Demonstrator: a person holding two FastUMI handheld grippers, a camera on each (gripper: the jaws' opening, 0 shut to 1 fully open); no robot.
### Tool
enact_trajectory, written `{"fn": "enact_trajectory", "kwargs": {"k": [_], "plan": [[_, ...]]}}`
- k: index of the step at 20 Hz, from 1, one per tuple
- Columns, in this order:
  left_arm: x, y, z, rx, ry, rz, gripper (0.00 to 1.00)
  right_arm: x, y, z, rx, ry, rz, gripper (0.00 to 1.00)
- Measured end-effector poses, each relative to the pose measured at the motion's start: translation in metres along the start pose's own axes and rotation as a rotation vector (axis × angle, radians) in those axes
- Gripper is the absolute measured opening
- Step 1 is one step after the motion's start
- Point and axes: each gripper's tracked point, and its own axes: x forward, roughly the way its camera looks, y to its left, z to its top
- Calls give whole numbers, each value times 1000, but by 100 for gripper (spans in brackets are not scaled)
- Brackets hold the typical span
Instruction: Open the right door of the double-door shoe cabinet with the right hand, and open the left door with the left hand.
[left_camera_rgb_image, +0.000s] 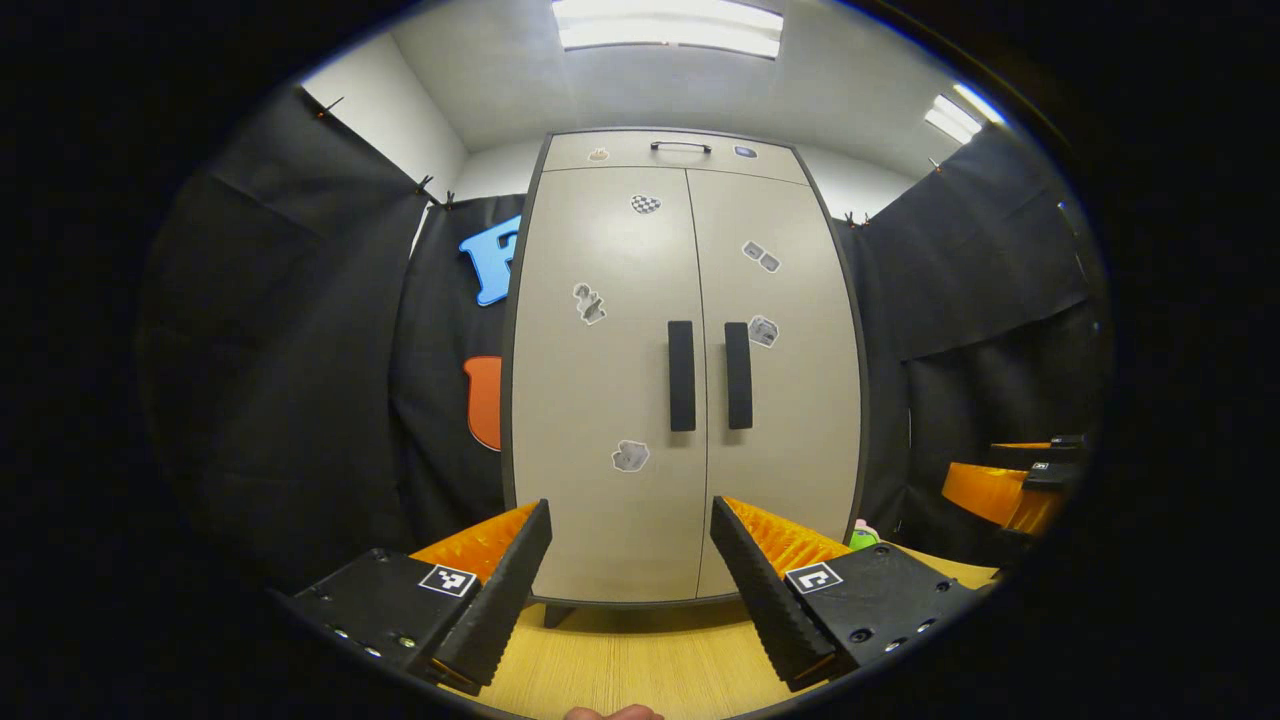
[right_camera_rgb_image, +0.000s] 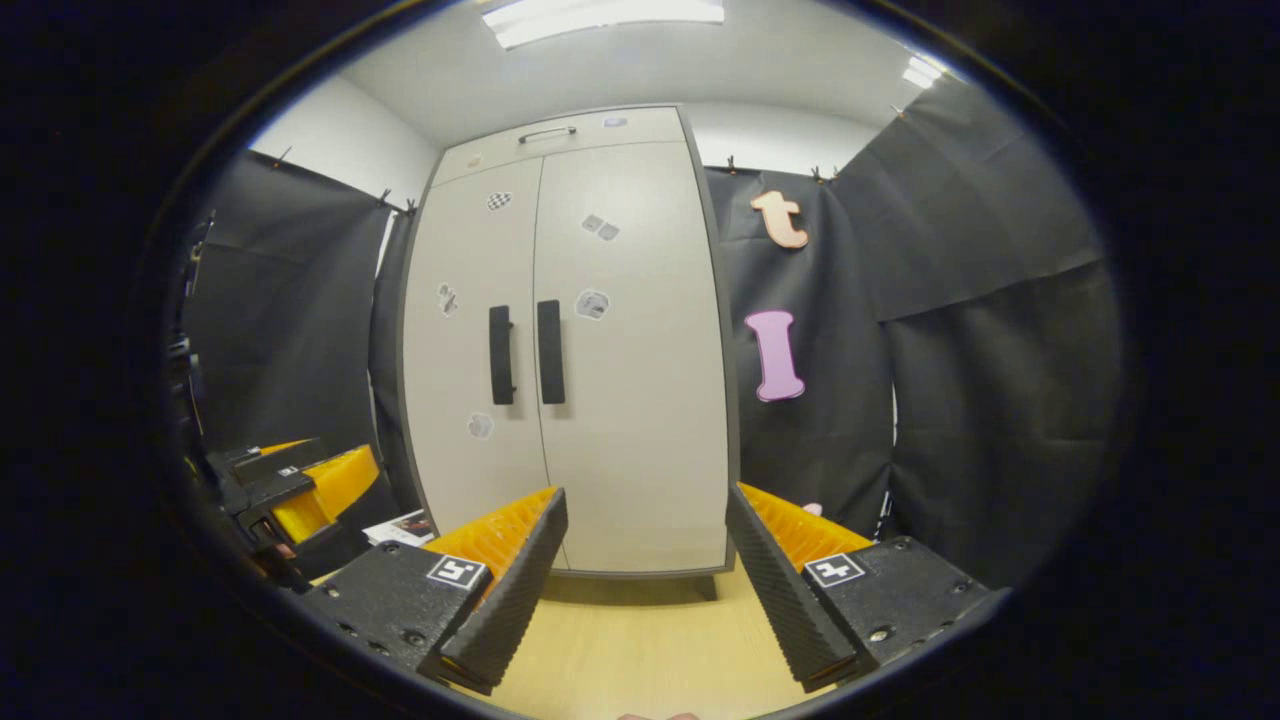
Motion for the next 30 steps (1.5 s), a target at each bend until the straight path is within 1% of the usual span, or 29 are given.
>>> {"fn": "enact_trajectory", "kwargs": {"k": [2,3,4,5,6,7,8,9,10,11,12,13,14,16,17,18,21,22,23,24,26,27,30], "plan": [[7,0,6,2,-13,-4,96,5,5,6,-2,-14,12,97],[11,0,9,4,-20,-2,96,8,8,8,-3,-16,20,100],[15,2,11,4,-27,0,96,11,10,10,-1,-16,23,97],[19,2,15,3,-32,-2,96,14,12,13,2,-24,26,100],[24,2,17,3,-35,-4,96,18,14,17,3,-34,25,97],[27,1,19,3,-35,-9,96,24,16,22,1,-46,24,100],[33,-1,21,4,-35,-17,96,31,20,28,-6,-59,30,100],[38,-3,23,3,-34,-26,96,42,22,33,-15,-61,34,97],[43,-4,24,-5,-29,-34,96,52,26,37,-16,-62,45,100],[48,-6,24,-16,-18,-39,96,63,32,42,-8,-57,61,97],[50,-4,22,-28,-8,-38,96,75,39,45,5,-50,81,100],[50,-2,19,-41,6,-35,96,87,45,50,19,-45,98,100],[51,1,16,-51,13,-32,96,98,49,56,33,-48,107,97],[49,9,12,-45,19,-17,96,124,54,68,55,-57,107,97],[46,15,9,-29,23,-7,96,137,57,73,62,-53,106,100],[42,22,4,-15,31,3,96,148,60,76,64,-48,108,96],[29,40,-8,-2,50,35,96,178,66,84,27,-46,86,94],[24,43,-11,-7,58,41,96,185,71,84,11,-41,88,99],[18,45,-16,-14,67,45,96,191,77,85,5,-42,96,94],[11,47,-20,-20,76,45,96,195,84,86,5,-43,107,98],[3,53,-31,-19,98,55,97,201,94,88,-1,-51,115,98],[-2,54,-37,-13,116,58,97,204,98,89,-12,-56,113,93],[-12,58,-54,-8,165,65,98,211,108,94,-67,-73,103,93]]}}
